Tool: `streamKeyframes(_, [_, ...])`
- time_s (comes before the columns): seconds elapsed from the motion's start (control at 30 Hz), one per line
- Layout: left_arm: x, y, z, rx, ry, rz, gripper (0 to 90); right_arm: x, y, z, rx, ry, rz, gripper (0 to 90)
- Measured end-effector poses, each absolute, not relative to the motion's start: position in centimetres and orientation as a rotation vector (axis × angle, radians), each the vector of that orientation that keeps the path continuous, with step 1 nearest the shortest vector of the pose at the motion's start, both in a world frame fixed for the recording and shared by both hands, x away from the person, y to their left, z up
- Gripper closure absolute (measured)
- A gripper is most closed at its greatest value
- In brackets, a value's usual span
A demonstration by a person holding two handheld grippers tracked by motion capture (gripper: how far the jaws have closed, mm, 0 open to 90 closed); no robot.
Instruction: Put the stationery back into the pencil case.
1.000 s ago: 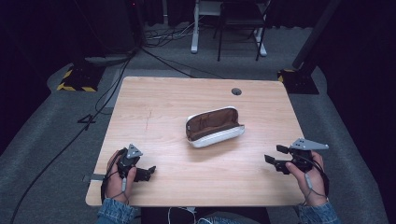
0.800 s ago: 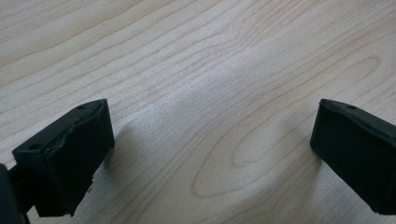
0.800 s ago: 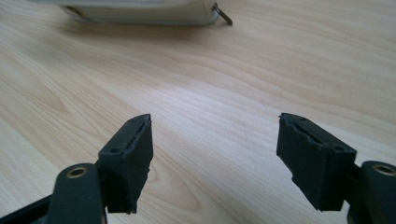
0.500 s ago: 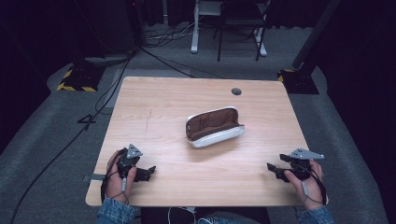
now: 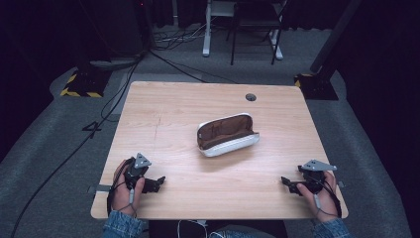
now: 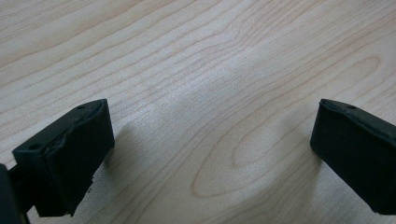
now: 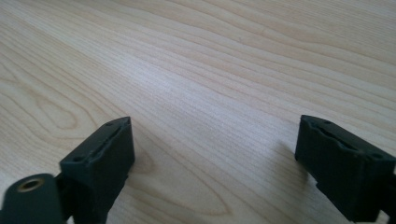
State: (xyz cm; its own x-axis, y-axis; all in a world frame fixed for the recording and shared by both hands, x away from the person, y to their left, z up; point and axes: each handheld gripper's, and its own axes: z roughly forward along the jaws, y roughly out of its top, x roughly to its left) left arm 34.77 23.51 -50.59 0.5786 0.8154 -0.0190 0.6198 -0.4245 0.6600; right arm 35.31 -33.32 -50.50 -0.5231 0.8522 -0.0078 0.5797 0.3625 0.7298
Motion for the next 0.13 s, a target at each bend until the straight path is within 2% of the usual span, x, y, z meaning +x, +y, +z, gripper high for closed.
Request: streamKeyframes(0.13, [34.76, 23.5, -50.61, 2.181, 1.14, 0.408, 0.1, 35.57, -33.17, -50.53, 1.248, 2.253, 0.963, 7.9])
